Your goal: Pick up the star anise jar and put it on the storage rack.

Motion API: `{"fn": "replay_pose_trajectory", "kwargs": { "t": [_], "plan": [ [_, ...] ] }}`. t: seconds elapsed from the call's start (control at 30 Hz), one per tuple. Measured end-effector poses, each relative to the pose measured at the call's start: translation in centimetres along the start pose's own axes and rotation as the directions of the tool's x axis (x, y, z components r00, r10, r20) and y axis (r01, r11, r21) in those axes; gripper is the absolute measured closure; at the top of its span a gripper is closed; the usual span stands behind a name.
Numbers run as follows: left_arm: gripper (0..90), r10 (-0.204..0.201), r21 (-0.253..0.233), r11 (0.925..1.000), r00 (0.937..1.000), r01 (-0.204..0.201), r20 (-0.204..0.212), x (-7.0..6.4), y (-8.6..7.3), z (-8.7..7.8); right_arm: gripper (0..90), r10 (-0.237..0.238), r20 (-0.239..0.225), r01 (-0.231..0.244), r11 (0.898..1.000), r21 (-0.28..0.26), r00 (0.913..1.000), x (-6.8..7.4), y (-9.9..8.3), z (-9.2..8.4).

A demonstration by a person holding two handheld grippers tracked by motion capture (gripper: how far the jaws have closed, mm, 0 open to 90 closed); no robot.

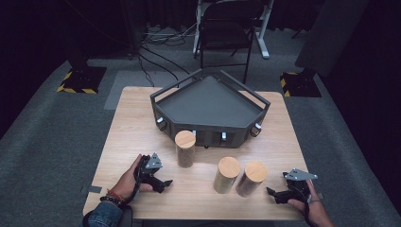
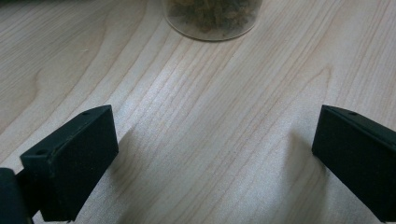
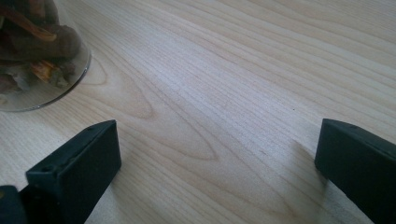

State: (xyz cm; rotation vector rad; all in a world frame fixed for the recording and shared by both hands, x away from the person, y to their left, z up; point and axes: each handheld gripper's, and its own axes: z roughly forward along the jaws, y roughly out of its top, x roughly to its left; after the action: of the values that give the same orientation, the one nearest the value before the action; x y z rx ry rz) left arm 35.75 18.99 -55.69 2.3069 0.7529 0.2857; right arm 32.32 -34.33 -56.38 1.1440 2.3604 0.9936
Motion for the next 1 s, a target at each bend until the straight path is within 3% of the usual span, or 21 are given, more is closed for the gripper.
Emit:
{"fn": "replay_pose_trajectory", "kwargs": {
  "t": [0.33,0.67,1.0],
  "plan": [
    [0.0,-0.009,0.005,0.9999,0.9999,0.009,-0.006,-0.1,0.1,0.0,0.0,0.001,0.001,-0.001,1.000,0.000,1.0000,0.0,0.0,0.0],
    [2.1,-0.008,0.060,0.9981,0.9997,0.010,-0.024,-0.6,0.8,-0.2,0.0,0.006,0.006,-0.006,1.000,0.000,1.0000,0.1,0.0,0.0],
    [2.1,-0.002,0.019,0.9998,0.9993,0.003,-0.036,-1.2,2.0,-1.2,0.0,0.006,0.006,-0.006,1.000,0.000,1.0000,0.1,0.0,0.0]
  ]
}}
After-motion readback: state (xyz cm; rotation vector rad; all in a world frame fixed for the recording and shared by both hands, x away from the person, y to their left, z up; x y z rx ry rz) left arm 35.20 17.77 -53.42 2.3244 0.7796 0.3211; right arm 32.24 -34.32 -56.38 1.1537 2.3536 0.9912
